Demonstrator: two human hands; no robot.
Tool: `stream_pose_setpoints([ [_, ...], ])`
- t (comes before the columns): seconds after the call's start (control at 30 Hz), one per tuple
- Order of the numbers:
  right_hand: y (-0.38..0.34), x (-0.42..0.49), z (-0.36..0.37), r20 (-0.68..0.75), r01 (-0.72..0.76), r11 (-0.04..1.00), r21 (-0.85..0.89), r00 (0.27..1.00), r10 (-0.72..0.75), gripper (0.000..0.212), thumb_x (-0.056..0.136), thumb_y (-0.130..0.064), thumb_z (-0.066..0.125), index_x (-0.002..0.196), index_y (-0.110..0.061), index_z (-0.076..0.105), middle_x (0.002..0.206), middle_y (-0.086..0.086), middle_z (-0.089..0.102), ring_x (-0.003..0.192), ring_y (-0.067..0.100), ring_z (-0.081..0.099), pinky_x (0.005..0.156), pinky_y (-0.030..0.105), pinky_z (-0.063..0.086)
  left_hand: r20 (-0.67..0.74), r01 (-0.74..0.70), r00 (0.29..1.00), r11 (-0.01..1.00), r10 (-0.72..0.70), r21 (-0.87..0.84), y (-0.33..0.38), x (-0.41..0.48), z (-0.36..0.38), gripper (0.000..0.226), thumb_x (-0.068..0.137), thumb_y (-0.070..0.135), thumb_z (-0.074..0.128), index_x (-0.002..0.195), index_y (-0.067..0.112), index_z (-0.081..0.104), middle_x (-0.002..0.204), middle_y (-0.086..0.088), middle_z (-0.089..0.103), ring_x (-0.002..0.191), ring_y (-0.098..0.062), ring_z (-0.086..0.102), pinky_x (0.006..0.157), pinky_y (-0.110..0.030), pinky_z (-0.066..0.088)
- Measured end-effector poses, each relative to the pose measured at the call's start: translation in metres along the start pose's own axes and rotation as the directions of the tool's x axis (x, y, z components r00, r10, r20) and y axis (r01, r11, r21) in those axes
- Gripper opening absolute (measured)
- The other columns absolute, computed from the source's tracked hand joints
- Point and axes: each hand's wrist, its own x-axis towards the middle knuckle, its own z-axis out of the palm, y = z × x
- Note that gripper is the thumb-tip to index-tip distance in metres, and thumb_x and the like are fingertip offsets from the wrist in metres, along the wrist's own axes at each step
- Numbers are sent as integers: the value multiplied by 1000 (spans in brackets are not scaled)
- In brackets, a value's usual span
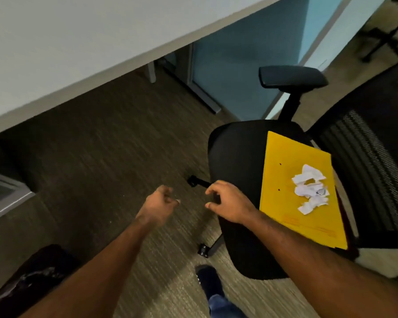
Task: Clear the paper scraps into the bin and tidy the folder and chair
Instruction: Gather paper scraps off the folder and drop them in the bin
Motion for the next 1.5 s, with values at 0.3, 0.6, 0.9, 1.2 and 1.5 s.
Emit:
stream_pose_setpoints([
  [0.3,95,-23,-62,-220,-143,989,43,964,149,32,81,-28,74,111,-22,65,113,-5,61,104,11,58,89,27,49,125,-204,973,977,196,56,112,16,70,63,89,32,67,144,22,37,117,1,58,107,-14,59,92,-32,50],
  [0.6,206,-55,-125,-383,-209,975,71,897,220,46,75,-35,79,117,-23,62,120,3,55,115,24,52,99,43,42,302,-476,856,868,419,143,167,26,143,73,87,35,70,147,21,30,129,-3,52,114,-17,56,98,-40,51],
  [0.9,268,-52,-139,-245,-491,850,189,815,525,96,66,-49,83,144,-18,36,148,12,32,132,30,40,108,39,35,405,-552,805,796,433,246,212,54,198,71,88,37,67,147,23,30,137,-8,48,113,-24,57,86,-40,56],
  [1.2,294,-38,-100,-147,-431,839,333,855,498,81,65,-41,86,133,-21,48,132,8,43,121,19,47,93,29,41,421,-551,803,795,422,254,220,76,245,74,84,38,71,145,24,32,135,-10,48,114,-29,56,86,-41,53],
  [1.5,269,-23,-74,-282,-160,925,344,922,265,61,63,-14,87,118,-11,61,115,7,58,102,12,52,84,23,41,412,-501,805,861,426,90,204,90,254,88,71,27,84,142,17,34,117,-13,61,100,-31,63,67,-34,48],
])
